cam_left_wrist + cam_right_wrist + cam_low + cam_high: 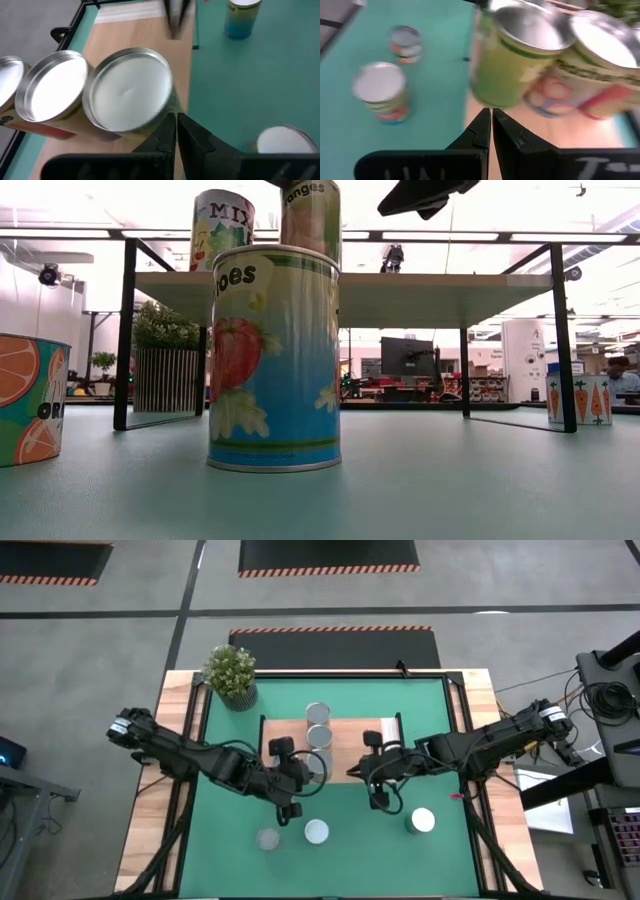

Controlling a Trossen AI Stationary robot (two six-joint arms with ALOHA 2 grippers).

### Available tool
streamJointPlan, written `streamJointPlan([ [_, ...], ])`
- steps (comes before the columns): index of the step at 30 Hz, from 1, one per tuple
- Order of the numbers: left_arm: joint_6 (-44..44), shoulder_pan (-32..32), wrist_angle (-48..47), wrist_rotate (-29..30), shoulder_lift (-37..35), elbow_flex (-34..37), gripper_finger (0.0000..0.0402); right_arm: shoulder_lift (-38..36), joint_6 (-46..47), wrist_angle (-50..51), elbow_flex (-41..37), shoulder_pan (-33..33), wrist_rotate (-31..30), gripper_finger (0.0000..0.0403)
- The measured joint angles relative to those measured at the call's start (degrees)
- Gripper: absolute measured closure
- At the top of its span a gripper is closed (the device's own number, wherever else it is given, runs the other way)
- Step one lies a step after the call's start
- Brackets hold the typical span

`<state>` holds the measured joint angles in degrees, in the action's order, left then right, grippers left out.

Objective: Pick and place cans onto a shelf
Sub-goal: Adjust the canned of oranges on the shelf, then adjust the canned of peaches on the shelf

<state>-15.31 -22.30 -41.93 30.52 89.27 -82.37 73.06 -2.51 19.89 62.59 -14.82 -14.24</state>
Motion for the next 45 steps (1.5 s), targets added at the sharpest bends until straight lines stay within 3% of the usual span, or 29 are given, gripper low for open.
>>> streamJointPlan([
  [4,-0.29,-1.92,0.00,0.42,-1.02,0.00,0.0402,-0.15,-1.88,0.82,-0.02,2.39,-7.96,0.0394],
  [12,0.49,-9.79,-0.35,15.19,-2.01,0.00,0.0402,2.97,-3.10,-1.70,-0.04,10.49,-7.87,0.0394],
  [17,0.81,-12.97,-0.72,18.21,-1.94,0.33,0.0402,5.19,-4.56,-5.68,-0.09,12.43,-6.41,0.0394],
  [20,0.81,-13.84,-0.70,18.51,-1.94,0.33,0.0402,5.65,-4.48,-6.79,-0.07,12.62,-3.34,0.0394],
  [35,0.83,-13.89,0.42,18.67,-1.80,0.42,0.0402,5.78,-3.96,-11.68,-0.07,12.60,-1.71,0.0394],
  [45,-3.24,-14.20,0.43,18.60,-1.64,0.46,0.0402,4.57,-3.75,-8.78,-0.07,12.04,-2.38,0.0394],
])
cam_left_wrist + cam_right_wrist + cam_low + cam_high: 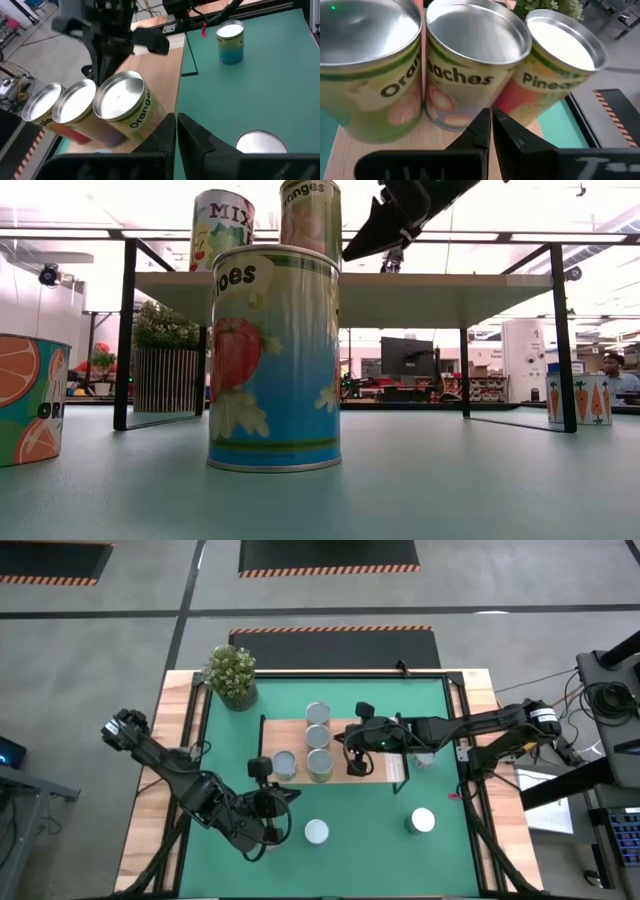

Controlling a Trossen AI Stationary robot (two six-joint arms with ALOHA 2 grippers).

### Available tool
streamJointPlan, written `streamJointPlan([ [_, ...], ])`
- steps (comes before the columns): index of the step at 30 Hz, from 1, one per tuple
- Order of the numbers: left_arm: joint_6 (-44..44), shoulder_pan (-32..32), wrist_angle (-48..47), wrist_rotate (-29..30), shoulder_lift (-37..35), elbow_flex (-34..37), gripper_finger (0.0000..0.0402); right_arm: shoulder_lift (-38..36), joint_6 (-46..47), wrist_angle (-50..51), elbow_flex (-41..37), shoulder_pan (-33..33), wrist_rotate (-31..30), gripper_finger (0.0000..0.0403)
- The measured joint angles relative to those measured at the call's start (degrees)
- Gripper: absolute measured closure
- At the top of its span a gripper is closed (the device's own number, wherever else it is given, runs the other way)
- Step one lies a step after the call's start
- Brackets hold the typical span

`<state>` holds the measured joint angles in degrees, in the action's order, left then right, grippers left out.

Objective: Pick and place cans onto a shelf
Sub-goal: Adjust the canned of peaches on the shelf, then put the canned of cherries on the shelf

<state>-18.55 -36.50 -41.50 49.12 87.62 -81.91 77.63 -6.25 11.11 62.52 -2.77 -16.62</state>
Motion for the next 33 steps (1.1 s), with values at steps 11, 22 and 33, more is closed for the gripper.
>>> streamJointPlan([
  [11,1.27,-3.17,5.21,-0.63,3.21,3.61,0.0402,-6.56,0.90,2.37,0.04,-9.87,-3.00,0.0394],
  [22,2.99,-4.34,8.01,-0.55,4.88,3.87,0.0402,-8.22,11.41,7.36,0.59,-23.61,-2.91,0.0394],
  [33,0.09,-4.34,8.57,-0.59,4.88,3.87,0.0402,-8.16,42.54,26.37,5.75,-31.86,3.33,0.0394],
])
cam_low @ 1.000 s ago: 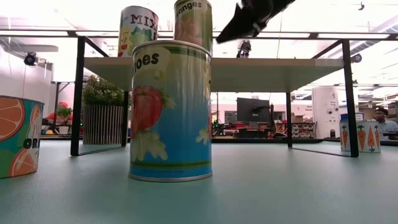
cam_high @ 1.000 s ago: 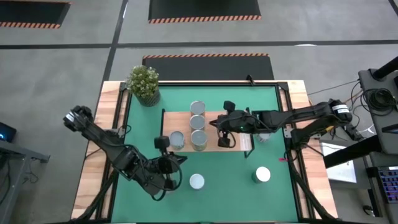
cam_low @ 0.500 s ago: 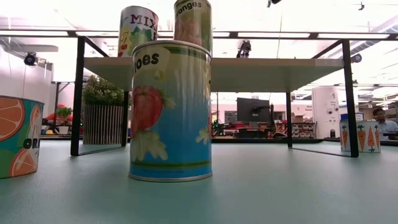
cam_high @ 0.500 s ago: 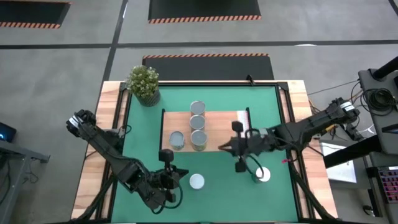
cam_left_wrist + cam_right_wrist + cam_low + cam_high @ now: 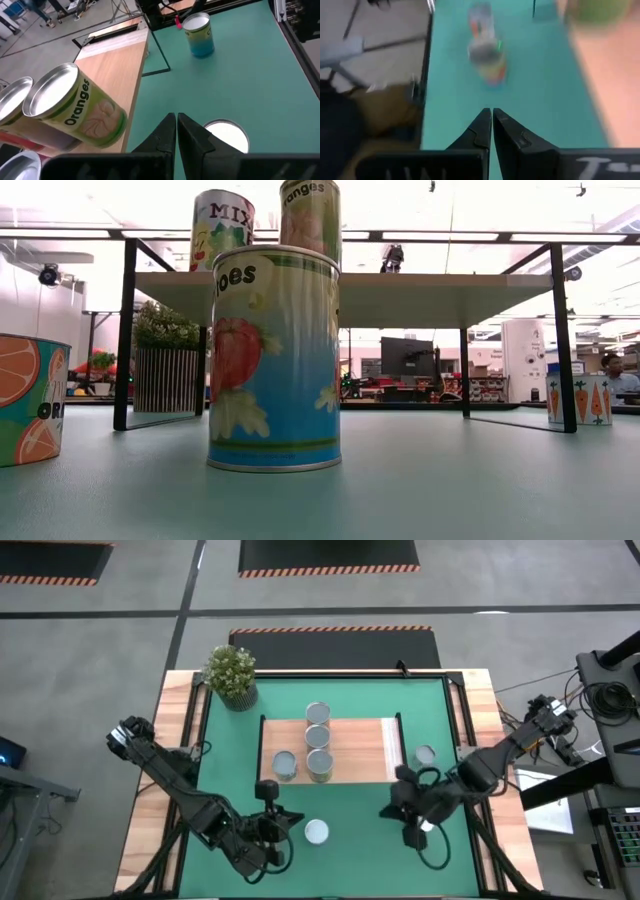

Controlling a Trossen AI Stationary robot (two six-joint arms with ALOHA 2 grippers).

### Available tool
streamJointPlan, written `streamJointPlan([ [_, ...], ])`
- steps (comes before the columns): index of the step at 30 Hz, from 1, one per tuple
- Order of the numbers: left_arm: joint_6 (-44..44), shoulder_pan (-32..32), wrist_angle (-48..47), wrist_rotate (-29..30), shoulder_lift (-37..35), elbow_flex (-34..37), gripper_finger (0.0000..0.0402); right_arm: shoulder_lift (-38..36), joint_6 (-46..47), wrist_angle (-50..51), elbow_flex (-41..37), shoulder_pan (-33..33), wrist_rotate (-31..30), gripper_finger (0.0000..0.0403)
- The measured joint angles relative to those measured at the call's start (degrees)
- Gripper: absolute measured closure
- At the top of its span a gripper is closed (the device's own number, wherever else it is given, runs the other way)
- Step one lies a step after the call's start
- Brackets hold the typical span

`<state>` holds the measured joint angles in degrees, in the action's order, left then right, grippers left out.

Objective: Pick and place cans onto a shelf
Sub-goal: Put the canned of cherries on the shelf

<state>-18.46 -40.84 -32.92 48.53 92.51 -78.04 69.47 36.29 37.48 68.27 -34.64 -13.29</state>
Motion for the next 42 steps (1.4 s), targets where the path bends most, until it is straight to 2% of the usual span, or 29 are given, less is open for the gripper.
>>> streamJointPlan([
  [6,-0.10,0.00,0.00,0.00,0.00,-0.02,0.0402,0.00,31.23,19.70,-1.77,-4.83,9.33,0.0394],
  [8,-0.08,0.00,0.00,0.00,0.00,-0.01,0.0402,0.04,38.11,25.78,-2.53,-6.88,11.11,0.0394],
  [12,0.35,0.00,0.00,0.00,0.00,0.00,0.0402,0.04,44.86,32.50,-3.03,-9.50,11.99,0.0394],
  [20,1.41,0.00,-0.03,0.00,0.00,-0.02,0.0402,0.71,49.84,32.46,-3.41,-9.90,11.81,0.0380],
  [25,1.43,0.00,-0.05,0.00,0.00,-0.02,0.0402,2.16,54.24,32.51,-3.56,-9.88,11.78,0.0314],
  [37,1.45,0.02,-0.12,0.07,0.00,-0.02,0.0402,9.08,54.81,29.85,-3.56,-9.49,11.82,0.0072],
  [39,1.95,0.02,-0.11,0.13,0.00,-0.02,0.0402,9.92,54.80,29.77,-3.51,-9.20,11.79,0.0045],
  [42,2.85,0.07,-0.11,0.44,0.00,-0.04,0.0402,10.40,54.80,29.58,-3.41,-9.15,11.81,0.0026],
])
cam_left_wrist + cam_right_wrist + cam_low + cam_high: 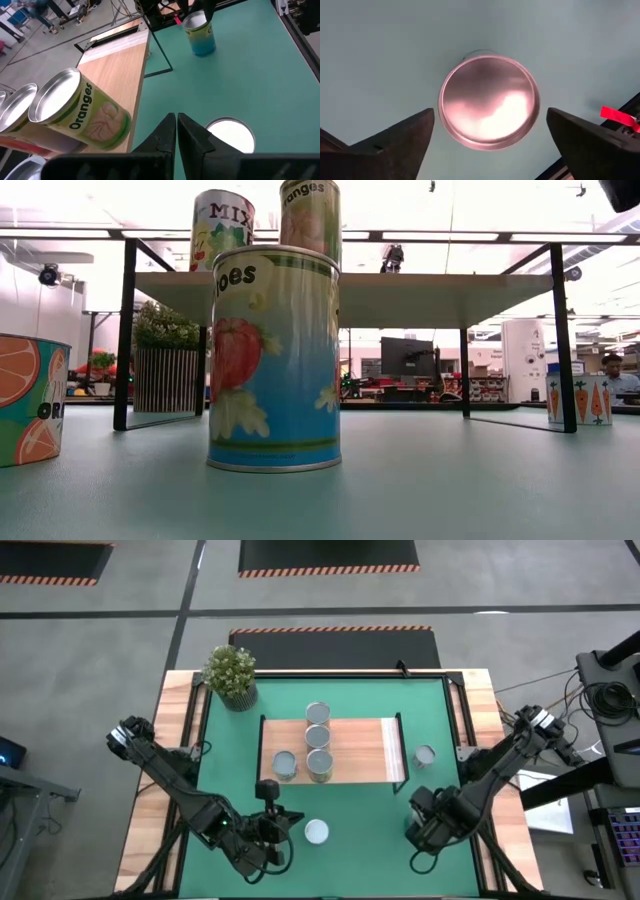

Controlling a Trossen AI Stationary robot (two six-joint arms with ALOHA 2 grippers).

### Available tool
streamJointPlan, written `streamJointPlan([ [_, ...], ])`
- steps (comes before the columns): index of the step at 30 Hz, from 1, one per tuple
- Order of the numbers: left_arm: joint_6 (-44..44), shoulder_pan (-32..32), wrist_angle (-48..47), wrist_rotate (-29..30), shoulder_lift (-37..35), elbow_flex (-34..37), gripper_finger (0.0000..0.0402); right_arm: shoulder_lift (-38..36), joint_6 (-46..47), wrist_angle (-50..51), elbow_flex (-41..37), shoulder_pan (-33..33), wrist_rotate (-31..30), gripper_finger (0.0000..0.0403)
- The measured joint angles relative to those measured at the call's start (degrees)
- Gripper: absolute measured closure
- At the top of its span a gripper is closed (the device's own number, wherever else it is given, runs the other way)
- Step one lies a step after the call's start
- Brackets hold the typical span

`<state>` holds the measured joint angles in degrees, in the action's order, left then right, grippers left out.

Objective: Pick and place cans onto a shelf
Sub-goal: Put the canned of cherries on the shelf

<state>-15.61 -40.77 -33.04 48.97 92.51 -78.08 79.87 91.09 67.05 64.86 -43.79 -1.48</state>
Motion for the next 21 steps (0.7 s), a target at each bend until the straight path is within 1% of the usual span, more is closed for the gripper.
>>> streamJointPlan([
  [7,0.03,0.02,0.00,0.00,0.00,0.00,0.0402,-0.58,0.52,-0.03,-0.46,-0.05,-0.13,0.0023],
  [18,-0.09,0.02,0.00,0.00,-0.02,0.00,0.0402,2.82,0.48,-0.54,-2.01,-0.07,-0.09,0.0023],
  [21,-0.09,0.02,0.02,0.00,-0.02,0.00,0.0402,3.25,0.48,-1.04,-2.01,-0.05,-0.17,0.0034],
])
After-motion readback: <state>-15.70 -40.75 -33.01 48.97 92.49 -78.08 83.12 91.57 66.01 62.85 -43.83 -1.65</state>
